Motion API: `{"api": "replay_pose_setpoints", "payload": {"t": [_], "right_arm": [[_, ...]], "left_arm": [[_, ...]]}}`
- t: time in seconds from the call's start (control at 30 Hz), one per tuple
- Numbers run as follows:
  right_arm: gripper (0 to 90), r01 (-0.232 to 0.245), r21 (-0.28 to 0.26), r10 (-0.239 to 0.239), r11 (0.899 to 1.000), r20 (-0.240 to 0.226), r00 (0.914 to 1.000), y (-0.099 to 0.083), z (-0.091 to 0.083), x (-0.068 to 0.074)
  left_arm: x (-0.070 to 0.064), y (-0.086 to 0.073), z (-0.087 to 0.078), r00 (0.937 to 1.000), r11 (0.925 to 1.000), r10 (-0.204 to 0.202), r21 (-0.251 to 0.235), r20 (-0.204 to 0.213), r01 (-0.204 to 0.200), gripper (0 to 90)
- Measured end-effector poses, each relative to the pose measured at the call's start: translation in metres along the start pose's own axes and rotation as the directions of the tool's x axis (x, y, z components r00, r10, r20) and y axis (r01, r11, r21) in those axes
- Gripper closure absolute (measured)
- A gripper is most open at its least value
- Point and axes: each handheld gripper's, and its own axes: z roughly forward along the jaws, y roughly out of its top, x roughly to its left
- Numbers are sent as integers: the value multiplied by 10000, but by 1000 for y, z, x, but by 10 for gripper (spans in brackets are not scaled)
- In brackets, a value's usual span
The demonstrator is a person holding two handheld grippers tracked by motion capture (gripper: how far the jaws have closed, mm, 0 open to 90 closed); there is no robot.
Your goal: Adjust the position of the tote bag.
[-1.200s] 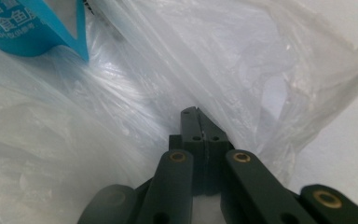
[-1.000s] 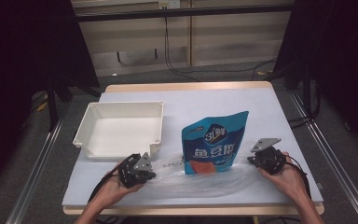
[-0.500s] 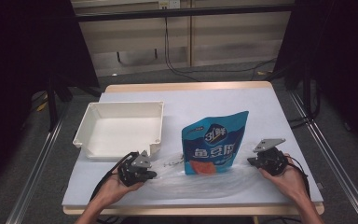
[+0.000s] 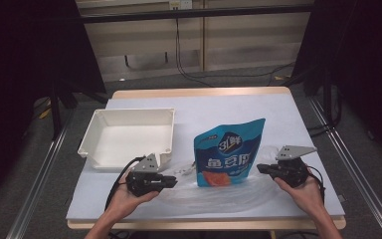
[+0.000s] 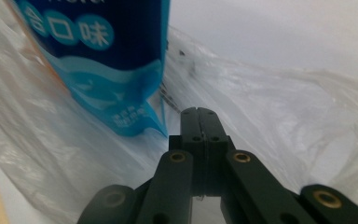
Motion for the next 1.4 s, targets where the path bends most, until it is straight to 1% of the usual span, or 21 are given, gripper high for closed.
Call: {"api": "replay_pose_setpoints", "payload": {"t": [0.03,0.17,0.23,0.33,0.4,0.43,0.47,0.53,0.63,0.77,0.83,0.9,0.97,1.07,1.1,1.17,1.23,1.27,1.3,1.33,1.4], "right_arm": [[900,-34,-52,34,10000,-120,9999,1,-1,0],[900,-10,30,10,10000,66,10000,2,-5,4],[900,-51,-114,49,9999,-125,9999,2,-10,8],[900,2,-142,-9,9999,-451,9990,4,-14,19],[900,312,19,-310,9995,-512,9982,6,-16,30],[900,600,152,-589,9981,-632,9963,10,-17,40],[900,600,152,-589,9981,-632,9963,10,-17,40],[900,736,-24,-735,9973,-809,9940,15,-19,48],[900,742,-366,-778,9966,-1093,9910,21,-12,58],[900,805,27,-796,9967,-1198,9896,17,7,64],[900,696,274,-654,9972,-1316,9891,12,16,66],[900,735,313,-689,9968,-1299,9891,9,21,68],[900,765,414,-709,9962,-1228,9899,7,26,70],[900,817,640,-730,9946,-1272,9892,6,34,72],[900,824,823,-715,9932,-1272,9893,4,38,73],[900,796,1076,-657,9910,-1272,9897,0,45,73],[900,819,1232,-662,9890,-1266,9897,-3,49,74],[900,819,1351,-640,9874,-1319,9892,-5,51,74],[900,743,1346,-571,9881,-1274,9902,-6,49,74],[900,621,1325,-437,9892,-1378,9895,-7,48,74],[900,542,1330,-322,9896,-1620,9863,-12,44,73]], "left_arm": [[-1,1,-1,9999,10000,43,-80,-93,-43,819],[-6,9,-2,9998,9992,-111,-391,160,117,859],[-11,14,1,9996,9986,-110,-505,242,123,859],[-18,23,12,9981,9988,-163,-452,600,191,859],[-22,26,24,9953,9984,-326,-427,911,366,861],[-24,27,29,9936,9985,-410,-331,1056,447,861],[-25,27,35,9923,9987,-424,-248,1165,456,861],[-28,25,47,9958,9995,-241,247,886,220,861],[-30,18,60,9954,9978,-204,640,933,144,860],[-29,13,67,9958,9928,19,1189,916,-129,860],[-31,11,72,9953,9938,-72,1107,968,-36,858],[-33,10,74,9971,9859,281,1626,712,-394,847],[-37,5,83,9947,9845,271,1697,989,-437,851],[-39,6,84,9922,9808,520,1814,1129,-721,860],[-40,6,85,9926,9853,395,1608,1145,-577,863],[-40,7,85,9915,9835,315,1727,1262,-532,867],[-38,7,85,9903,9869,121,1579,1385,-342,866],[-36,7,84,9895,9910,73,1309,1443,-264,853],[-33,9,82,9895,9916,189,1237,1436,-369,838],[-30,8,81,9871,9962,-275,862,1576,139,831],[-23,8,77,9914,9959,-452,829,1232,351,832]]}}
